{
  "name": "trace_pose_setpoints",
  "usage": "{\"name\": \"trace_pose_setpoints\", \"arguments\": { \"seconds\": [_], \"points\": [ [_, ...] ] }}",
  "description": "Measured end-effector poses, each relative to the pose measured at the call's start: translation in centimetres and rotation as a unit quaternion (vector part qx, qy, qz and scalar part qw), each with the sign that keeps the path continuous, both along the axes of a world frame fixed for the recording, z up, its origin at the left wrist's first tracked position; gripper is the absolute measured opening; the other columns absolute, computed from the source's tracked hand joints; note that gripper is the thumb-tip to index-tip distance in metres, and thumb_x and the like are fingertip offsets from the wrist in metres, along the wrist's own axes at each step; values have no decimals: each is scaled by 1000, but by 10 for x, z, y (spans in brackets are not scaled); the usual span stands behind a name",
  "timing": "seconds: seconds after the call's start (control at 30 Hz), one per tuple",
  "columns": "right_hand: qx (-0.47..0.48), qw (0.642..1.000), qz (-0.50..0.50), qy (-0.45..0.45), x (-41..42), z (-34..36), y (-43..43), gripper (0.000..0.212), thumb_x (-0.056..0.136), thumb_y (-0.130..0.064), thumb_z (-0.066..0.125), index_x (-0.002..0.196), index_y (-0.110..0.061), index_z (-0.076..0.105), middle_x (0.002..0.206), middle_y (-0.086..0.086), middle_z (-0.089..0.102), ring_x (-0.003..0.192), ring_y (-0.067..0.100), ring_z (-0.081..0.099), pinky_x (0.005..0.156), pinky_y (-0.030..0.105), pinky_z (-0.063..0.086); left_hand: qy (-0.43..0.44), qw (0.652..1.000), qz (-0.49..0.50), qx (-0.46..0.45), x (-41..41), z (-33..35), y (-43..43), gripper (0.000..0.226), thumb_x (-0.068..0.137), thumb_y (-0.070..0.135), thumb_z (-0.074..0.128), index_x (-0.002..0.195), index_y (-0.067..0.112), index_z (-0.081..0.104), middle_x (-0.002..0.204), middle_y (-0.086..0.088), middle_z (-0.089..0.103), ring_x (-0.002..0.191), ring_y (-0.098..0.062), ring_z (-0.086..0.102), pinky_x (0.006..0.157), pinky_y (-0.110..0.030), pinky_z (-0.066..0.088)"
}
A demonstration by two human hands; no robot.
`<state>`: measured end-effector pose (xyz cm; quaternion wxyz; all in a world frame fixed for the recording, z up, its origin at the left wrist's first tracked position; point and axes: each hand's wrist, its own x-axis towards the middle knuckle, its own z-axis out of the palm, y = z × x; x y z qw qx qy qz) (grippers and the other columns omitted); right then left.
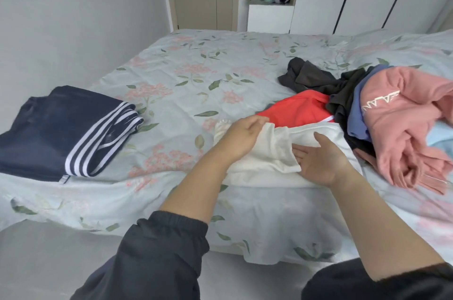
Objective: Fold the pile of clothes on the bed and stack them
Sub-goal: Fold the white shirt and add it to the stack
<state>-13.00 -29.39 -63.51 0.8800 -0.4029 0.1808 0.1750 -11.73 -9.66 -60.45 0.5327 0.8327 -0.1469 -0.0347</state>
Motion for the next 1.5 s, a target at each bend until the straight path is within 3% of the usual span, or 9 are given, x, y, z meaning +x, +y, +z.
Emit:
{"name": "trace_pose_setpoints", "arguments": {
  "seconds": [0.13,0.23,0.43,0.67,0.83,1.0,1.13,1.27,1.5],
  "points": [
    [-106,993,39,-8,0,-1,10,47,97,-36,44,123,2,53,102,14,67,87,24,65,73,33,50,-23,944,72,321,19,-41,25,44,104,29,29,147,24,34,157,0,23,145,-21,16,116,-40,18],
    [-181,983,26,-24,4,-5,23,38,95,-26,55,120,1,58,107,14,67,93,27,65,79,35,53,13,930,40,364,19,-60,26,50,103,40,21,151,32,17,161,10,-1,147,-18,-12,117,-55,6],
    [-333,941,-8,-63,4,-14,44,33,78,3,68,110,5,63,103,17,68,93,30,65,86,41,53,-57,889,5,454,6,-73,19,57,99,52,20,152,35,5,160,10,-12,146,-17,-18,113,-56,10],
    [-503,831,-167,-167,10,8,9,52,74,14,49,120,-7,62,92,6,60,79,17,55,56,11,43,-73,957,16,279,6,-48,8,50,102,44,22,151,35,18,160,11,-7,145,-10,-16,114,-52,-7],
    [-558,791,-223,-115,6,12,-46,53,77,11,41,122,-6,62,111,14,65,95,25,59,83,29,48,-99,925,-19,367,-1,-56,-20,53,100,50,22,151,36,15,160,8,-10,145,-15,-19,114,-55,-6],
    [-616,763,-185,-69,-2,-9,-66,42,81,8,43,118,-2,62,109,15,63,101,28,57,80,23,39,-117,884,-36,451,-2,-70,-39,60,97,59,20,151,38,8,161,5,-10,145,-18,-21,113,-58,-5],
    [-624,765,-152,-54,6,-13,-71,10,83,0,49,80,-8,53,70,3,51,76,21,45,62,23,35,-137,861,-64,486,-2,-71,-40,60,95,63,15,150,42,8,161,7,-3,146,-20,-17,111,-61,-4],
    [-648,751,-127,-34,13,-11,-74,31,86,-16,58,59,-8,45,58,4,43,62,24,42,50,27,30,-144,855,-91,490,-1,-69,-37,60,93,66,12,149,45,7,161,9,-2,146,-19,-14,111,-62,-3],
    [-789,607,-86,38,13,-14,-72,25,87,-7,50,109,-1,60,114,18,61,105,36,57,73,31,37,-85,935,16,343,12,-65,-32,52,100,50,16,151,38,14,160,9,-11,145,-14,-18,114,-54,-8]
  ]
}}
